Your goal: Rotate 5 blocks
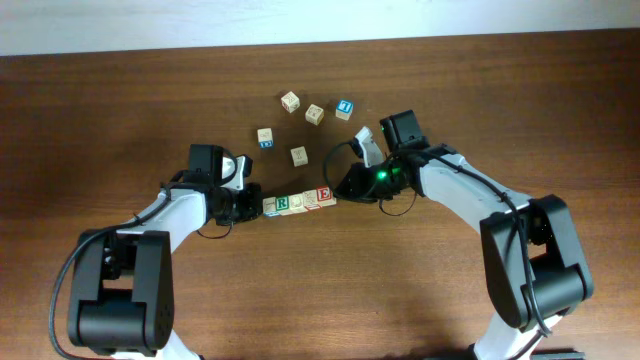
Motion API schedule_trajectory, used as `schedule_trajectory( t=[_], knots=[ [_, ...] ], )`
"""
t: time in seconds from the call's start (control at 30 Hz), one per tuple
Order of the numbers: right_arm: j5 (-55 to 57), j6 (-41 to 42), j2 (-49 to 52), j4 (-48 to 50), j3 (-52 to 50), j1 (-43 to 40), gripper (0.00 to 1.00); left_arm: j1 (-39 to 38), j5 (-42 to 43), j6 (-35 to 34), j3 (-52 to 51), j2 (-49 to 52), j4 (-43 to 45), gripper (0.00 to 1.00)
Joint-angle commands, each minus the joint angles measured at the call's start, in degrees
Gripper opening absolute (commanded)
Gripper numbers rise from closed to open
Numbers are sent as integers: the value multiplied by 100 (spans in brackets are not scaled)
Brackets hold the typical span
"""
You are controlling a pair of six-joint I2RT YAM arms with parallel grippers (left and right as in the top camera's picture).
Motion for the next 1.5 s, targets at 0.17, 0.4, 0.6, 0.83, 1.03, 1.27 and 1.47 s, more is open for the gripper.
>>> schedule_trajectory(
  t=[0.17,0.4,0.6,0.83,1.03,1.27,1.47],
  knots=[
    [-476,-98,11,50,90,645,4,-258,1080,-101,-17,52,37,0],
    [-525,-142,11,46,164,798,4,-258,1080,-101,-17,52,33,0],
    [-643,-188,11,48,179,802,5,-258,1080,-101,-17,55,35,0],
    [-756,-245,11,48,205,883,5,-258,1078,-101,-17,52,35,0],
    [-782,-245,11,46,280,920,4,-258,1080,-101,-17,52,33,0],
    [-1010,-247,11,114,280,953,4,-258,1080,-101,-17,52,33,0],
    [-1217,-245,11,197,280,953,4,-258,1080,-101,-17,55,35,0]
  ],
)
